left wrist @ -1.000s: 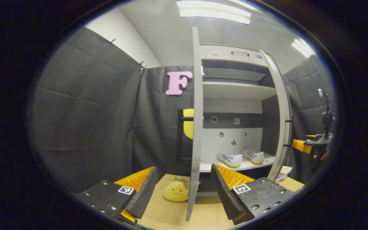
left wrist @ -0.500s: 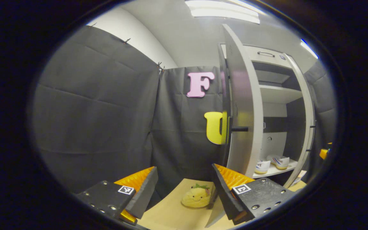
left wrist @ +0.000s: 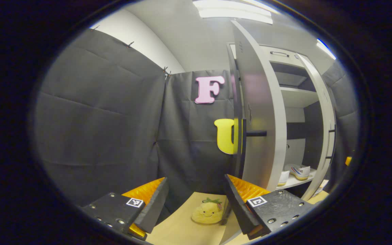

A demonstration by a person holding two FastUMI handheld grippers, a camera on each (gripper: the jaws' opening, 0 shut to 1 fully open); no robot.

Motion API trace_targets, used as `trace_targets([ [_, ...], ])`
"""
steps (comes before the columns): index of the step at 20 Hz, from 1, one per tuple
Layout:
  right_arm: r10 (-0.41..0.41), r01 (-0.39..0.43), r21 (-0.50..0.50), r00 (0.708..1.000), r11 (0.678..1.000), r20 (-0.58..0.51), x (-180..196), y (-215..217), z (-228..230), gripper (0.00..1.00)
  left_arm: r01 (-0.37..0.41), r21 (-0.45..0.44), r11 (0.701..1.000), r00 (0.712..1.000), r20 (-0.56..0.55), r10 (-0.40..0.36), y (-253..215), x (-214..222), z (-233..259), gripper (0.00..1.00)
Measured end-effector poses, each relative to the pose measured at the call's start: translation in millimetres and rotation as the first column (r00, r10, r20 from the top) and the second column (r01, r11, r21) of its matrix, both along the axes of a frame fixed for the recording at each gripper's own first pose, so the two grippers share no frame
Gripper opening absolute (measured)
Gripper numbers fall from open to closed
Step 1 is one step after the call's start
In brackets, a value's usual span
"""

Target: Grab one shoe with the right hand and put it into the shoe cabinet, grab the other shoe with the left hand and put it into the shoe cabinet; then close the right door with the right hand and the left door with the left hand.

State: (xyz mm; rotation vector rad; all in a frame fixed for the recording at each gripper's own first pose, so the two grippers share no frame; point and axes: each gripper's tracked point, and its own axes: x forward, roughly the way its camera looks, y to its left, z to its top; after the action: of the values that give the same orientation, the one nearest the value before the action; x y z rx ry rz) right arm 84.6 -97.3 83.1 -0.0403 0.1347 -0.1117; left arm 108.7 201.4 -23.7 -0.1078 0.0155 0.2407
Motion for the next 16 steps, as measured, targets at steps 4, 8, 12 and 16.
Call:
trace_targets([
  [4,0.017,-0.017,0.0,1.0,1.0,0.0,0,6,-1,0.97,0.051,-0.002,0.999,0.999,0.001,-0.051,-21,1,4,0.94],
  [8,0.02,-0.02,0.001,1.0,1.0,-0.006,-2,11,-4,0.98,0.138,0.033,0.99,0.99,0.011,-0.138,-57,4,12,0.94],
  [12,0.012,-0.012,-0.002,1.0,1.0,-0.012,-8,12,-6,0.98,0.205,0.026,0.978,0.978,0.03,-0.206,-90,5,13,0.94],
  [16,-0.003,0.003,-0.009,1.0,1.0,-0.026,-13,9,-11,0.96,0.26,0.009,0.966,0.965,0.044,-0.26,-113,15,12,0.94],
])
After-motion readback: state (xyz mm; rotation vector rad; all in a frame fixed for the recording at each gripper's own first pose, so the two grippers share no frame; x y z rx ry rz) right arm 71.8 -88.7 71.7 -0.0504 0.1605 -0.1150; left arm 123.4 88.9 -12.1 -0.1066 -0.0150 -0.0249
